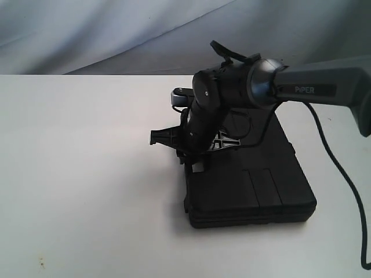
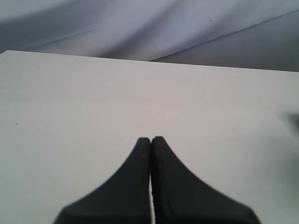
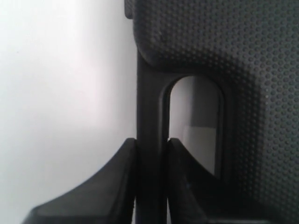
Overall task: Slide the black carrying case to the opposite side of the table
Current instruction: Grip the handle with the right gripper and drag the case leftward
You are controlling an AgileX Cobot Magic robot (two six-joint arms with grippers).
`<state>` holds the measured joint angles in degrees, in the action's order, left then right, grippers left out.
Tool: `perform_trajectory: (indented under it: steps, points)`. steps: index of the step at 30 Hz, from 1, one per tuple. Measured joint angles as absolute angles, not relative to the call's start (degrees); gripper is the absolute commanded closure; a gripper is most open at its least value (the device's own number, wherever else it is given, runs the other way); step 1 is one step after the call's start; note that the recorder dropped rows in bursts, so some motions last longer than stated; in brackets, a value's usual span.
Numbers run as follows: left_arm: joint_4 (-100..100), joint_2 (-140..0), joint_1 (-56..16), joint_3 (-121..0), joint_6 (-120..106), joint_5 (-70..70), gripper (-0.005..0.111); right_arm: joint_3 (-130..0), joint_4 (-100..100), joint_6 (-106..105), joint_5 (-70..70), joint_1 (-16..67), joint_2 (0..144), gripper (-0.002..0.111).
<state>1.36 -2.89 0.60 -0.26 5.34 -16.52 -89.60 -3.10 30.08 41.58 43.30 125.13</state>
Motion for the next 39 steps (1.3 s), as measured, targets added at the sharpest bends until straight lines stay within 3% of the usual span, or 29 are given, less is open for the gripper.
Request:
perform_trajectory:
  steps: [14,26,39]
  points:
    - [1.4,-2.9,0.6,-0.3,5.3,-16.5,0.107,-90.6,-3.6,32.1,37.9,46.0,127.3,0.108]
    - [1.4,-2.9,0.6,-0.3,5.3,-16.5,0.107,-103.2,-4.4,35.2,42.5,48.5,133.7,0.108]
    - [1.4,-2.9,0.6,-0.3,5.3,-16.5,0.107,-104.3,-0.3,44.9,39.8,48.6,135.0,0.108]
